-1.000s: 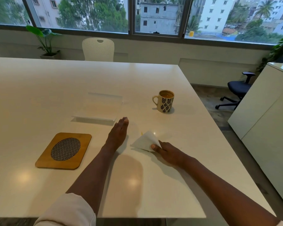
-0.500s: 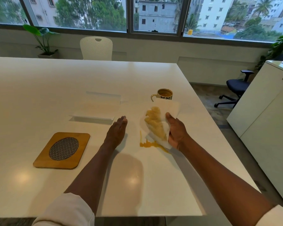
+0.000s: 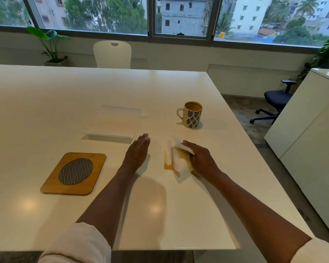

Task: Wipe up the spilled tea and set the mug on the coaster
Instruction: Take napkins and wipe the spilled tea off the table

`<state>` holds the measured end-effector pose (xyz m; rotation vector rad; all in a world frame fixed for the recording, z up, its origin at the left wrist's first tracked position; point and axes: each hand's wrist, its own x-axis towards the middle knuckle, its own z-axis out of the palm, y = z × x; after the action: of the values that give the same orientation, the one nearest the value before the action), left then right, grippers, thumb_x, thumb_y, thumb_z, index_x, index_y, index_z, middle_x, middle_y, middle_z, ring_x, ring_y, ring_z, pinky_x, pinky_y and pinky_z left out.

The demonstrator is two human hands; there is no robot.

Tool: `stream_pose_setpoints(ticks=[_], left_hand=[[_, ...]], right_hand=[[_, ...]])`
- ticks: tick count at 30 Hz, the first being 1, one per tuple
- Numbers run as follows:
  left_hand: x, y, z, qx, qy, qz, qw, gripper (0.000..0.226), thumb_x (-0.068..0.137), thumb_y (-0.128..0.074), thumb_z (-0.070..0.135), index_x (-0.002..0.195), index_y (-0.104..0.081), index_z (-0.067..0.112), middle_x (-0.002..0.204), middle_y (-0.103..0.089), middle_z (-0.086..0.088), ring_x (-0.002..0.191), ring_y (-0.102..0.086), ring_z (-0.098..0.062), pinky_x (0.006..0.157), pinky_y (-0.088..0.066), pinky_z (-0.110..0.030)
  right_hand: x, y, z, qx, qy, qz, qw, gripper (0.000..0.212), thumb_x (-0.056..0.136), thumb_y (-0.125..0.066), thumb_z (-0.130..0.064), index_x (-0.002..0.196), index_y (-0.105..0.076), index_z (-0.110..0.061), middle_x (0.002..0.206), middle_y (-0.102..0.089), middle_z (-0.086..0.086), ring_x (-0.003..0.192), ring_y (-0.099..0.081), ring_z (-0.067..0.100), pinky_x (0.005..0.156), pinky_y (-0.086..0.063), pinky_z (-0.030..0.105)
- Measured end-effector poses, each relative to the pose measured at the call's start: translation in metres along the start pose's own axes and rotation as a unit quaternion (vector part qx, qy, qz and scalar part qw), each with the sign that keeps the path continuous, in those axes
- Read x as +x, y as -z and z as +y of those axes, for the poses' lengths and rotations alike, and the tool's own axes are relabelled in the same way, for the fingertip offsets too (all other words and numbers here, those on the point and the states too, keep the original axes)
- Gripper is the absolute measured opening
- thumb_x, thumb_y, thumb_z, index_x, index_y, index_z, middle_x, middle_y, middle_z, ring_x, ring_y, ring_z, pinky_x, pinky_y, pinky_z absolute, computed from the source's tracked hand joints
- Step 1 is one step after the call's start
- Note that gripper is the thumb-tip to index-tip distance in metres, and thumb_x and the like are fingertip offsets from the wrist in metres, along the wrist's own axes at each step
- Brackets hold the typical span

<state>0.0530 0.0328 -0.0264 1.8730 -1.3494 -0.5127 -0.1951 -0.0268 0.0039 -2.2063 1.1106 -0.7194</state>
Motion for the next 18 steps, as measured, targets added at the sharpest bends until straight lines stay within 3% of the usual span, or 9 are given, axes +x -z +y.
stream_pose_setpoints(ticks=[2, 4, 8, 12, 15, 18], left_hand=[[0.0, 0.0, 0.001, 0.007, -0.002, -0.005, 1.0, 0.051, 0.106, -0.026, 0.039, 0.149, -0.04, 0.015, 0.155, -0.04, -0.007, 0.145, -0.032, -0.021, 0.12, -0.023, -0.04], [0.0, -0.001, 0.001, 0.009, -0.004, -0.005, 1.0, 0.051, 0.106, -0.025, 0.039, 0.149, -0.04, 0.015, 0.155, -0.04, -0.007, 0.145, -0.033, -0.022, 0.12, -0.024, -0.039], [-0.001, 0.0, 0.002, 0.009, -0.001, -0.005, 1.0, 0.051, 0.106, -0.026, 0.04, 0.149, -0.04, 0.017, 0.155, -0.04, -0.006, 0.145, -0.033, -0.022, 0.119, -0.023, -0.039], [0.0, 0.0, 0.003, 0.018, -0.003, -0.008, 1.0, 0.051, 0.106, -0.026, 0.039, 0.149, -0.04, 0.016, 0.155, -0.04, -0.007, 0.143, -0.035, -0.025, 0.118, -0.026, -0.041], [0.002, 0.0, 0.001, 0.037, -0.008, -0.015, 0.999, 0.05, 0.106, -0.025, 0.036, 0.15, -0.038, 0.015, 0.156, -0.039, -0.008, 0.144, -0.034, -0.026, 0.117, -0.026, -0.043], [0.003, -0.001, -0.001, 0.069, -0.014, -0.027, 0.997, 0.049, 0.107, -0.024, 0.034, 0.152, -0.033, 0.016, 0.159, -0.033, -0.005, 0.147, -0.027, -0.024, 0.119, -0.023, -0.042]], right_hand=[[-0.002, 0.002, 0.006, -0.064, 0.009, -0.058, 0.996, 0.051, 0.092, -0.051, 0.001, 0.135, -0.058, -0.025, 0.149, -0.047, 0.001, 0.139, -0.042, 0.018, 0.118, -0.03, 0.034], [-0.003, 0.005, 0.008, -0.144, 0.024, -0.115, 0.983, 0.05, 0.096, -0.051, -0.006, 0.141, -0.052, -0.028, 0.155, -0.039, -0.003, 0.144, -0.033, 0.017, 0.119, -0.026, 0.035], [-0.007, 0.015, -0.005, -0.201, 0.071, -0.151, 0.965, 0.044, 0.102, -0.043, -0.031, 0.144, -0.047, -0.022, 0.155, -0.038, 0.001, 0.139, -0.037, 0.022, 0.113, -0.029, 0.035], [-0.011, 0.017, -0.016, -0.262, 0.083, -0.187, 0.943, 0.066, 0.093, -0.047, -0.06, 0.142, -0.048, -0.016, 0.159, -0.031, 0.005, 0.146, -0.025, 0.024, 0.115, -0.022, 0.036], [-0.012, 0.01, -0.021, -0.269, 0.056, -0.198, 0.941, 0.074, 0.087, -0.056, -0.063, 0.142, -0.046, -0.015, 0.16, -0.028, 0.006, 0.146, -0.025, 0.025, 0.116, -0.024, 0.036], [-0.015, -0.002, -0.026, -0.258, 0.013, -0.186, 0.948, 0.074, 0.093, -0.053, -0.052, 0.15, -0.031, -0.01, 0.157, -0.029, 0.013, 0.141, -0.032, 0.03, 0.115, -0.029, 0.038]])
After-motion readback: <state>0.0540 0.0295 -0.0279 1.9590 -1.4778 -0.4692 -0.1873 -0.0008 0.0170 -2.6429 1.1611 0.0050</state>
